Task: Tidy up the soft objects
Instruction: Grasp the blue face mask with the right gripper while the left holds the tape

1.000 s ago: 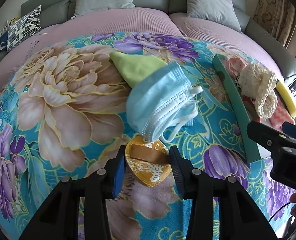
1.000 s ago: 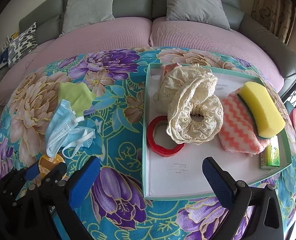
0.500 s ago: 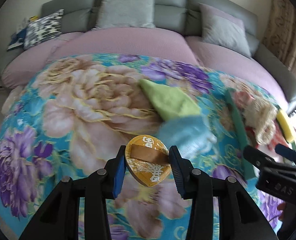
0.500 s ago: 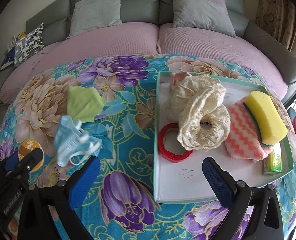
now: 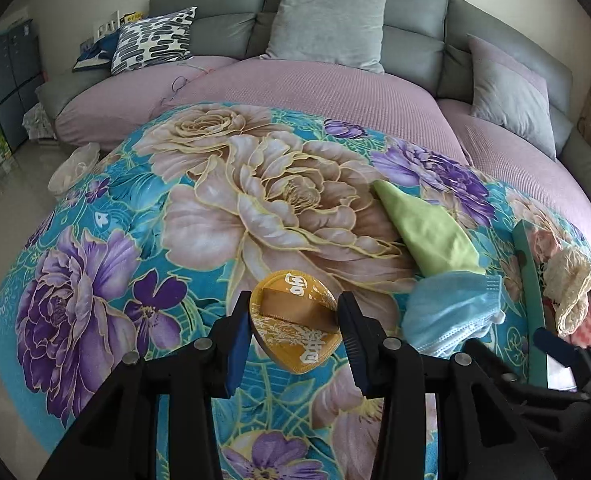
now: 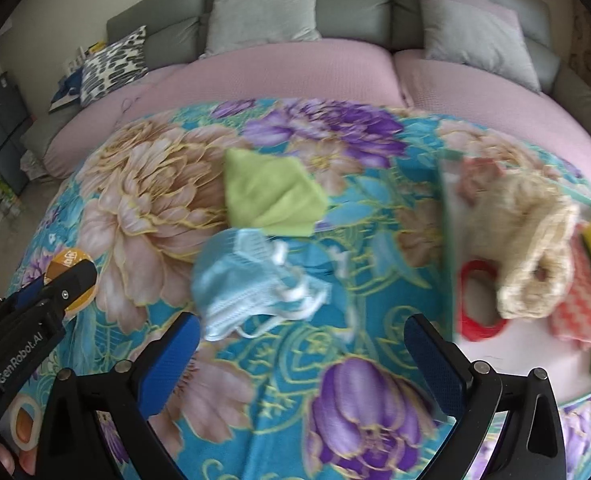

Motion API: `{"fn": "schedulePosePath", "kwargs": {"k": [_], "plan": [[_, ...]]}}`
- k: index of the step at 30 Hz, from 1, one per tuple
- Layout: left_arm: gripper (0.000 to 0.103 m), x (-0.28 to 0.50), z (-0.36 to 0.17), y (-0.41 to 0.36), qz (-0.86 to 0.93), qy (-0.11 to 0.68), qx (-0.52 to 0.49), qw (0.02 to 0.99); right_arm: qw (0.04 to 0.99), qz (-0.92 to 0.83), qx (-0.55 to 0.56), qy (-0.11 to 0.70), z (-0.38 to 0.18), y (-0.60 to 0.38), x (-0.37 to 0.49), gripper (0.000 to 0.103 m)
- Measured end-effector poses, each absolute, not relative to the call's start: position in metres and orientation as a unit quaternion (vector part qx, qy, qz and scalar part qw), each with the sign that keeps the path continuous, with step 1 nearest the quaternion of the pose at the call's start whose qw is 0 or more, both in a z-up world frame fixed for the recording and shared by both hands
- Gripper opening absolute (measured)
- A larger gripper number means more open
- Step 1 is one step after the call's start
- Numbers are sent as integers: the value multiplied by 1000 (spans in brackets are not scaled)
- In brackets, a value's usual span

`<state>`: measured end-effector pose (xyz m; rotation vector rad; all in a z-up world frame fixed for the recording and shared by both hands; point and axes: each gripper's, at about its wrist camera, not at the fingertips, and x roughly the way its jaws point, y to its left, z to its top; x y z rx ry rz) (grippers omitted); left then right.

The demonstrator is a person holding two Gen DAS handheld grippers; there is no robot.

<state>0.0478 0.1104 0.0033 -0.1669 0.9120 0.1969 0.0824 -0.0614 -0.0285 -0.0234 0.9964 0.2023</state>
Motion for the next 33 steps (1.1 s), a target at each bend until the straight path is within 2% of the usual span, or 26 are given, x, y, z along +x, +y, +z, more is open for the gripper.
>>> {"fn": "schedulePosePath", "kwargs": {"k": [19,33], "plan": [[44,54,-11,122,101,453,-97,880,856,87,-62,506,-76,-31,109,103],[44,54,-10,121,99,455,-95,880,880,71,-50,467,-80,-32,97,103]]}}
